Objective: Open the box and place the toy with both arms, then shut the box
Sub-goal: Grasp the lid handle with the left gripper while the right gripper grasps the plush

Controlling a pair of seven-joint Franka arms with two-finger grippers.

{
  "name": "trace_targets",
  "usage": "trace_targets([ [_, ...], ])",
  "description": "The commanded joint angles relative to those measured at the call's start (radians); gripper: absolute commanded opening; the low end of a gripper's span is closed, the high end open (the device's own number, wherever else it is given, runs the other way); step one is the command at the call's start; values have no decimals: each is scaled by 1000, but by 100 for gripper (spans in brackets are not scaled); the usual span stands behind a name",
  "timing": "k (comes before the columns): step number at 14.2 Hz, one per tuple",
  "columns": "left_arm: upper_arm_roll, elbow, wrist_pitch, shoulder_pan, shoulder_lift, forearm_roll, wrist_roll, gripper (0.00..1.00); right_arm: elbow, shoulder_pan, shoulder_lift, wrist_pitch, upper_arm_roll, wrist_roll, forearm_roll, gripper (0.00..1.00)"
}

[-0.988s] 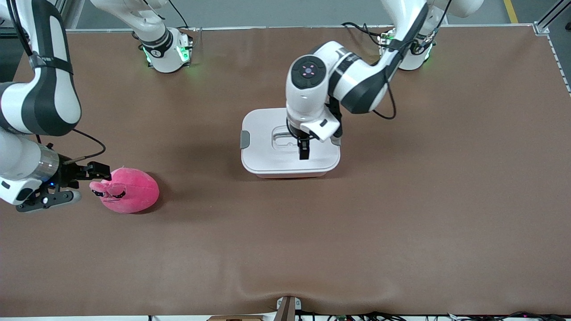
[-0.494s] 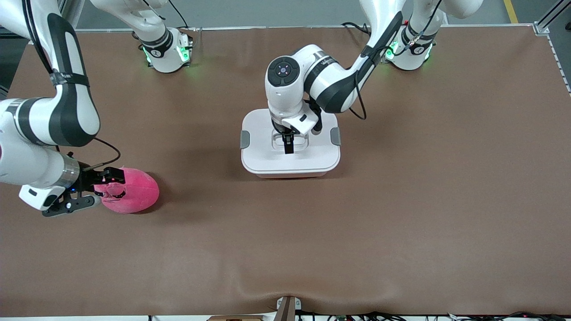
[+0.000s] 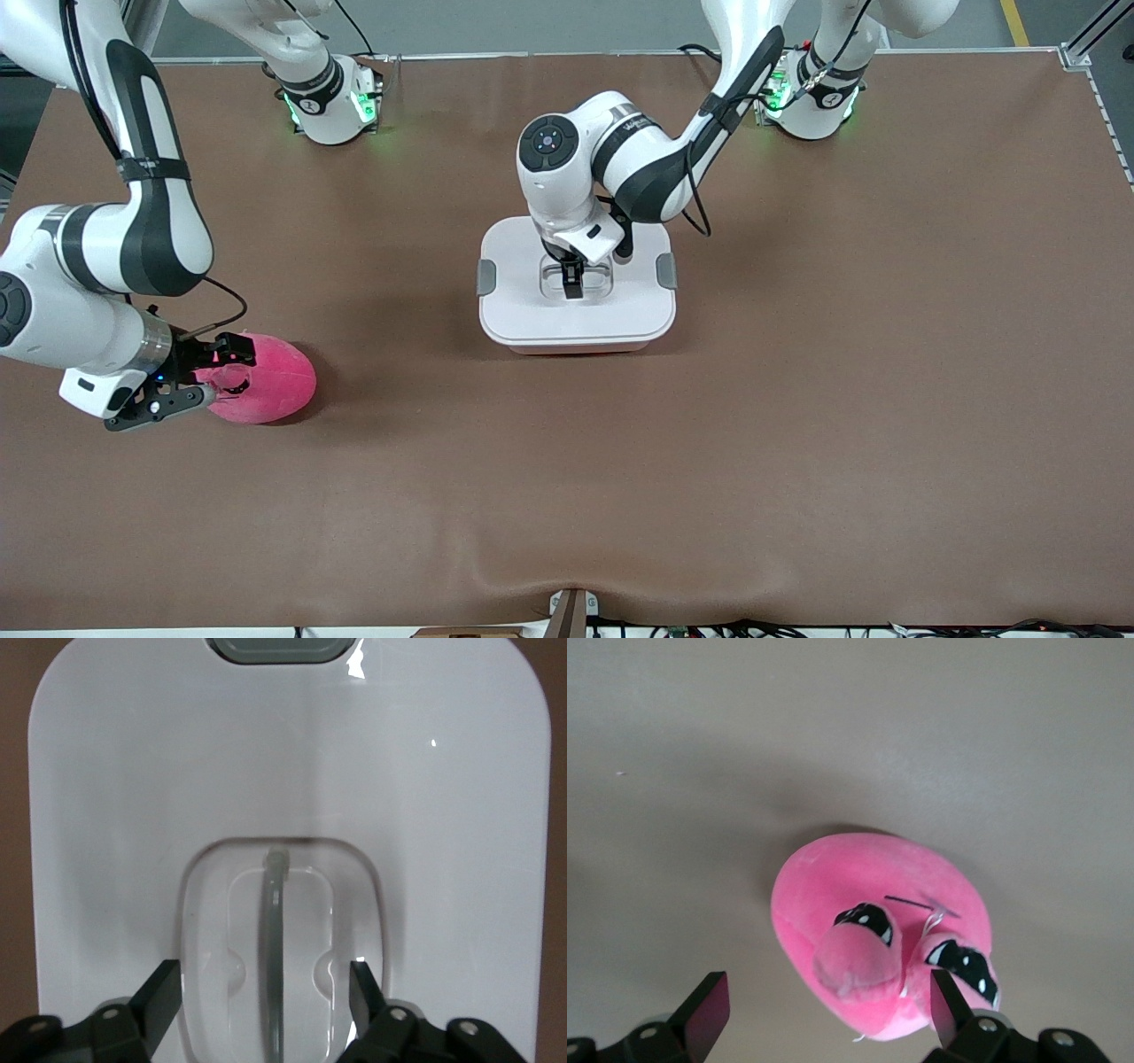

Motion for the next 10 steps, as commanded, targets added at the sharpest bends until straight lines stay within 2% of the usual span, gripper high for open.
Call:
trace_targets([
  [1,6,-39,10,-4,-56,21,19,62,-55,-2,-9,80,4,-15,-36,100],
  [2,5,-42,10,-1,-71,21,22,57,-68,4,-9,102,4,-14,-41,100],
  [4,5,-50,4,0,-85,20,28,54,-69,6,-5,114,4,-14,-43,100],
  [10,6,-76,10,0,-82,23,42,52,-89,4,11,120,4,-17,-49,100],
])
